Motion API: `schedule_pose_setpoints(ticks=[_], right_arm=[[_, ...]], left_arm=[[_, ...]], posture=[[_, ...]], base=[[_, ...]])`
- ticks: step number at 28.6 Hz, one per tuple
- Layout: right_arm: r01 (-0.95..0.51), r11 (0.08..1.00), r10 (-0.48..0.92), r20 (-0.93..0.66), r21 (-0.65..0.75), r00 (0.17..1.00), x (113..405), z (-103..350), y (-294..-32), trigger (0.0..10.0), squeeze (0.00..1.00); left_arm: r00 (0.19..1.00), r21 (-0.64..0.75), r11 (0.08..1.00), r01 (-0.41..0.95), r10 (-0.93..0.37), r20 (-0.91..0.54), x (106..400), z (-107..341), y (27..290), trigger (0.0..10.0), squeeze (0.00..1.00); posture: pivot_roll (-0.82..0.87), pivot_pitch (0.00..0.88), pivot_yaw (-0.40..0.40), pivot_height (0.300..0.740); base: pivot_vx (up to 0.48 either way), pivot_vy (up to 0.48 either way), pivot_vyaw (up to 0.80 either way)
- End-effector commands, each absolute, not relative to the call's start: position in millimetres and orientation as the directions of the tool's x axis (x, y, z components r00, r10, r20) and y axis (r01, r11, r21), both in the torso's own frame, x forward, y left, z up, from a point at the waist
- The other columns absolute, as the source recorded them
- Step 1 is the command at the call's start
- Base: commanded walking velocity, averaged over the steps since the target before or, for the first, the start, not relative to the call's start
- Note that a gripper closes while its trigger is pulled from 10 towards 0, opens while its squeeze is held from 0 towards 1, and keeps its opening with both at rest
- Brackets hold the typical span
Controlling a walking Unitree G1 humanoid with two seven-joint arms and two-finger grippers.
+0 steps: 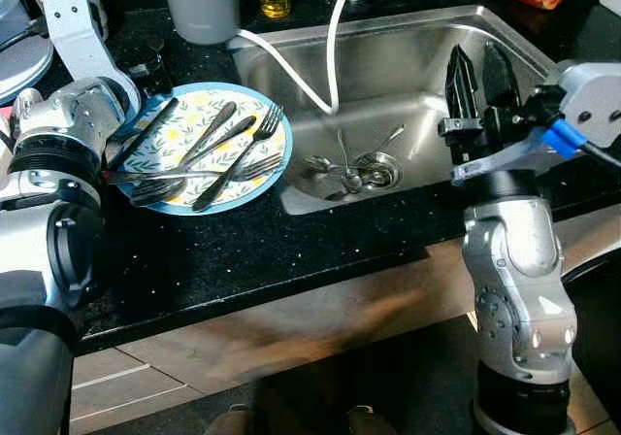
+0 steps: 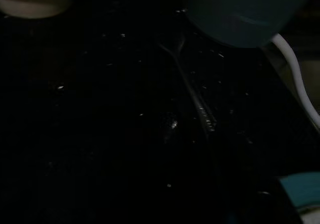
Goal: Kitchen organization
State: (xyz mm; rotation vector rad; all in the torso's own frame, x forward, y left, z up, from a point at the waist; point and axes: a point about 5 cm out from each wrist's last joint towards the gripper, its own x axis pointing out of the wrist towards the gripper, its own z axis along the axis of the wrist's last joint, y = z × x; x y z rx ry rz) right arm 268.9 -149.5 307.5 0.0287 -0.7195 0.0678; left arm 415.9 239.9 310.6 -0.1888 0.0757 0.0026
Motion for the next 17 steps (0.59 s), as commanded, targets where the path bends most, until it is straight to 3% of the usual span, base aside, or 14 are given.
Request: schedule_pose_setpoints(ticks=[1, 6, 10, 17], right_arm=[[-0.062, 0.998, 0.051, 0.652, -0.006, 0.757, 268.5, 306.3, -150.2, 10.0, 0.00], [-0.062, 0.998, 0.056, 0.651, -0.013, 0.757, 275.1, 307.7, -151.1, 10.0, 0.00], [-0.069, 0.997, 0.064, 0.654, -0.018, 0.754, 277.9, 310.1, -150.4, 10.0, 0.00], [-0.084, 0.996, 0.069, 0.654, -0.009, 0.753, 285.0, 310.3, -151.3, 10.0, 0.00]], left_arm=[[0.981, -0.166, 0.986, -0.020, -0.012, -0.191, 414.5, 285.7, 242.4, 0.0, 0.00], [0.978, -0.123, 0.992, -0.010, -0.016, -0.208, 414.8, 277.0, 240.6, 0.0, 0.00], [0.982, -0.170, 0.985, -0.011, -0.021, -0.186, 415.1, 279.1, 240.4, 0.0, 0.00], [0.997, -0.267, 0.964, -0.013, 0.033, 0.070, 414.4, 331.1, 246.6, 0.0, 0.00]], posture=[[0.03, 0.254, 0.030, 0.740], [0.03, 0.216, 0.016, 0.740], [0.03, 0.180, 0.006, 0.740], [0.04, 0.127, -0.016, 0.740]], base=[[0.000, 0.000, 0.00], [0.000, 0.000, 0.00], [0.000, 0.000, 0.00], [0.000, 0.000, 0.00]])
